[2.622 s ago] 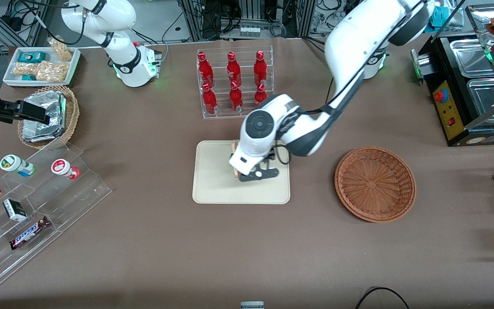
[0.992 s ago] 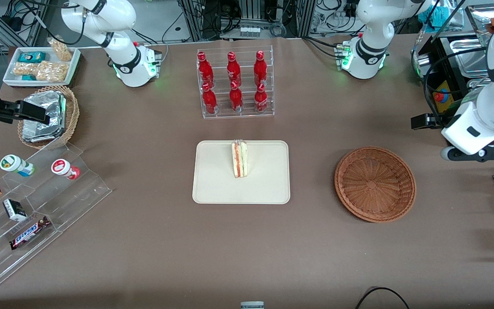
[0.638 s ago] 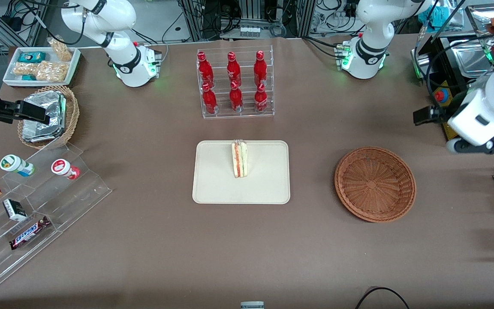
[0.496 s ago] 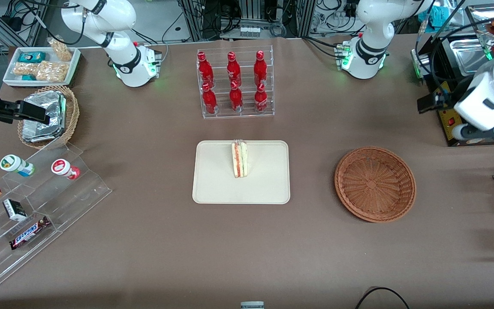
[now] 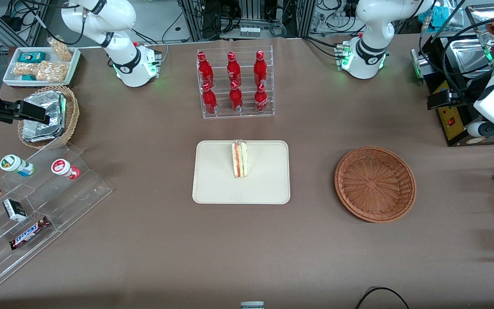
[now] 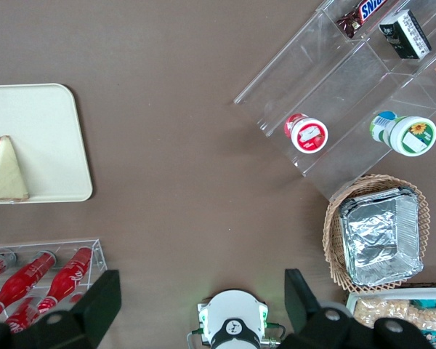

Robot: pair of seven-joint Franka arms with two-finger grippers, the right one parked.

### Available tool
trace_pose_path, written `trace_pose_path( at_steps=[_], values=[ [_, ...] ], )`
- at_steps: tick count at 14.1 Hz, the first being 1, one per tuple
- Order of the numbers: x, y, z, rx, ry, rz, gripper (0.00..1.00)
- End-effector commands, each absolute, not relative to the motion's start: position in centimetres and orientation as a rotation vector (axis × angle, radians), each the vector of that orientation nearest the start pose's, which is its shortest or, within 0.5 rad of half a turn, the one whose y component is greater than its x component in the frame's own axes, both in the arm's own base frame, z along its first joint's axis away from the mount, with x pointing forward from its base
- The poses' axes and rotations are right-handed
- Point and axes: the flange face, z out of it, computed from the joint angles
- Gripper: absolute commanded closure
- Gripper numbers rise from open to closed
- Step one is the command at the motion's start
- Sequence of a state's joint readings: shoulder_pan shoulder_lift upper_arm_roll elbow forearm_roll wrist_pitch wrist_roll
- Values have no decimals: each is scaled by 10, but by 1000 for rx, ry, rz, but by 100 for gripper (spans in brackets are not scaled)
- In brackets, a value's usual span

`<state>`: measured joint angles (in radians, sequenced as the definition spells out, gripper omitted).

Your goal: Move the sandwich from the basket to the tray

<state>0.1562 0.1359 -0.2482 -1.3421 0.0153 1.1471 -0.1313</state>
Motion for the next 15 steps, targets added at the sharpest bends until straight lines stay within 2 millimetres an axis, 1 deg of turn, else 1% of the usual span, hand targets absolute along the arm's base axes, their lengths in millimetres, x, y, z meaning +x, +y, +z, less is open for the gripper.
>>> trace_pose_path(
  at_steps=[1, 4, 6, 9, 11, 12, 13, 14, 15],
  values=[
    [527, -50, 632, -3090, -19, 451, 0],
    [530, -55, 630, -3098, -13, 383, 0],
    [536, -56, 628, -3103, -14, 344, 0],
    [539, -64, 630, -3103, 1, 300, 0],
    [549, -66, 625, -3112, 6, 253, 0],
    [551, -68, 627, -3117, 1, 232, 0],
    [555, -69, 621, -3123, 0, 248, 0],
    [556, -69, 626, -3127, 0, 232, 0],
    [556, -69, 624, -3126, -2, 244, 0]
  ],
)
